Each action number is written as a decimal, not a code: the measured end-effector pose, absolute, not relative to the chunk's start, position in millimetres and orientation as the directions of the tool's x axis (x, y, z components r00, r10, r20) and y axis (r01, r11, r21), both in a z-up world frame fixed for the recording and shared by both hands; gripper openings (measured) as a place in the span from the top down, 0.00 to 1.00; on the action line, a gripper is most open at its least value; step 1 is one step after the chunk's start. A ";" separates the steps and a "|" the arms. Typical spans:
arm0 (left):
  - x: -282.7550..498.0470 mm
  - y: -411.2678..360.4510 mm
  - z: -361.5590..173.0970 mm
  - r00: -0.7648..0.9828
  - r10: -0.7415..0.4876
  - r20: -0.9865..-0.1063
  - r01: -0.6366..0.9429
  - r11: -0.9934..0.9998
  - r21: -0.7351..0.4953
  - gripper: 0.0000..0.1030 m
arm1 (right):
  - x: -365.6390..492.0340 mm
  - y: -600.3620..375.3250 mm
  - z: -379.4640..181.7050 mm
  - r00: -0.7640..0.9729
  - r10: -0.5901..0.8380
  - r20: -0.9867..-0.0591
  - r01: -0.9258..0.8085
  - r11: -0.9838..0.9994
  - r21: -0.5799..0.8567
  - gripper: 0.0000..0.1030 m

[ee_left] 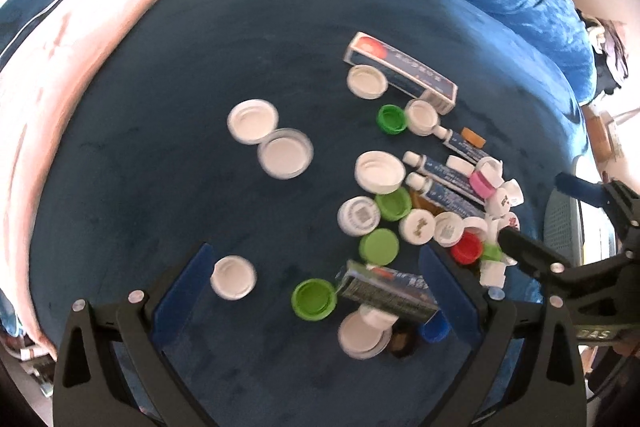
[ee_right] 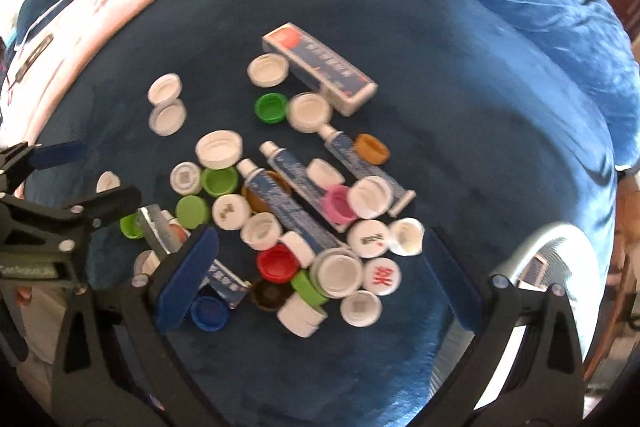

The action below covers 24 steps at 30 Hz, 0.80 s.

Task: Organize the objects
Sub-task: 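Move both open tools from the basket back to the cap pile, then grasp white-blue ointment box with right tool while left tool grasps red-blue ointment box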

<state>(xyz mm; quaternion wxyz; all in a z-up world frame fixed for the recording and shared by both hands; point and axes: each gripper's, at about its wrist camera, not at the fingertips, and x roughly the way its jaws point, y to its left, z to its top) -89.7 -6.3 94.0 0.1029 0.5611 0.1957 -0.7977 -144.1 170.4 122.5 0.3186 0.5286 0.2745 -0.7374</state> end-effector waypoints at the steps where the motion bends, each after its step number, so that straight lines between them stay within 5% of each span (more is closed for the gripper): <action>1: -84.9 -10.0 94.6 -0.349 0.051 -0.936 0.399 -0.895 -0.198 0.01 | -141.9 166.1 119.2 -0.223 -0.180 -0.958 0.772 -0.632 -0.061 0.00; 10: -58.8 -36.9 92.4 -0.345 0.022 -0.938 0.494 -0.846 -0.201 0.01 | -103.8 129.1 84.9 -0.021 -0.188 -0.982 0.868 -0.490 0.075 0.03; 13: -51.6 -44.6 86.9 -0.341 0.017 -0.940 0.516 -0.833 -0.202 0.01 | -92.0 117.3 75.6 0.009 -0.170 -0.985 0.887 -0.453 0.086 0.23; 18: -46.2 -52.0 76.6 -0.323 0.014 -0.946 0.523 -0.831 -0.191 0.01 | -89.4 107.3 72.5 0.032 -0.176 -0.984 0.886 -0.452 0.109 0.25; 20: -45.2 -54.6 74.0 -0.323 0.023 -0.946 0.525 -0.828 -0.199 0.01 | -87.2 103.5 66.4 0.047 -0.163 -0.986 0.887 -0.447 0.116 0.39; 22: -44.1 -55.3 73.4 -0.325 0.029 -0.945 0.522 -0.828 -0.204 0.01 | -85.1 99.4 58.4 0.063 -0.136 -0.989 0.892 -0.436 0.117 0.67; 24: -43.3 -54.8 75.0 -0.327 0.026 -0.945 0.515 -0.833 -0.201 0.01 | -81.2 96.5 58.2 0.082 -0.147 -0.986 0.897 -0.420 0.137 0.73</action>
